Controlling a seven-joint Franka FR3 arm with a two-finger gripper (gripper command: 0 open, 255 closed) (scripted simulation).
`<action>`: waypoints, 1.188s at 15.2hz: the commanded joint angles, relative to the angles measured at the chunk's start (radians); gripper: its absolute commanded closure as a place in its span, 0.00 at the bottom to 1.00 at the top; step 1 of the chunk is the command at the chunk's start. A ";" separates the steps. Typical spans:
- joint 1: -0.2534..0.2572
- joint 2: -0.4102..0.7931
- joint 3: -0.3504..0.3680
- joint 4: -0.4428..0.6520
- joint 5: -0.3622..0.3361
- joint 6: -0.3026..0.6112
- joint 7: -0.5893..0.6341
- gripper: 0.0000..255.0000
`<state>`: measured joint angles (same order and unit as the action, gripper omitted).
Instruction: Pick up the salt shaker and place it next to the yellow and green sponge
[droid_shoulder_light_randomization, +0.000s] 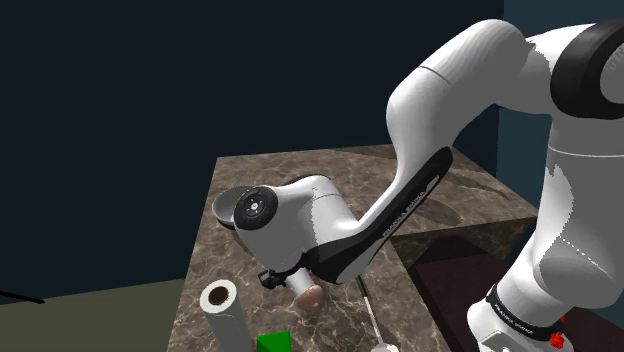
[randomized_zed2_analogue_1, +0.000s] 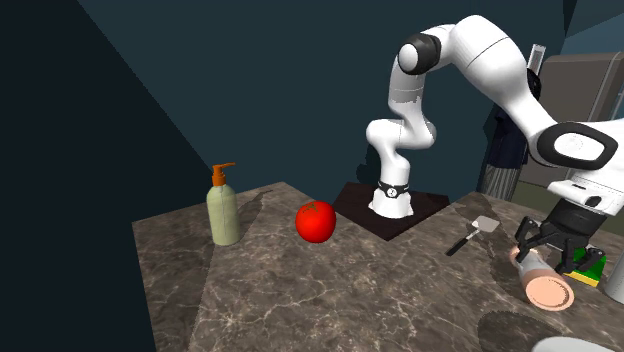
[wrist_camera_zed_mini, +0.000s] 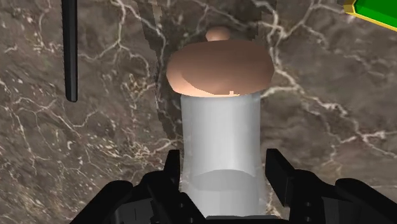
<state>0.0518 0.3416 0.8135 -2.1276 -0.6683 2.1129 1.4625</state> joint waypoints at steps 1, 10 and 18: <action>0.000 0.000 0.000 0.000 0.000 0.000 0.000 0.00; -0.009 -0.073 0.052 0.047 0.093 -0.085 -0.055 0.00; -0.009 -0.073 0.052 0.047 0.093 -0.085 -0.055 0.00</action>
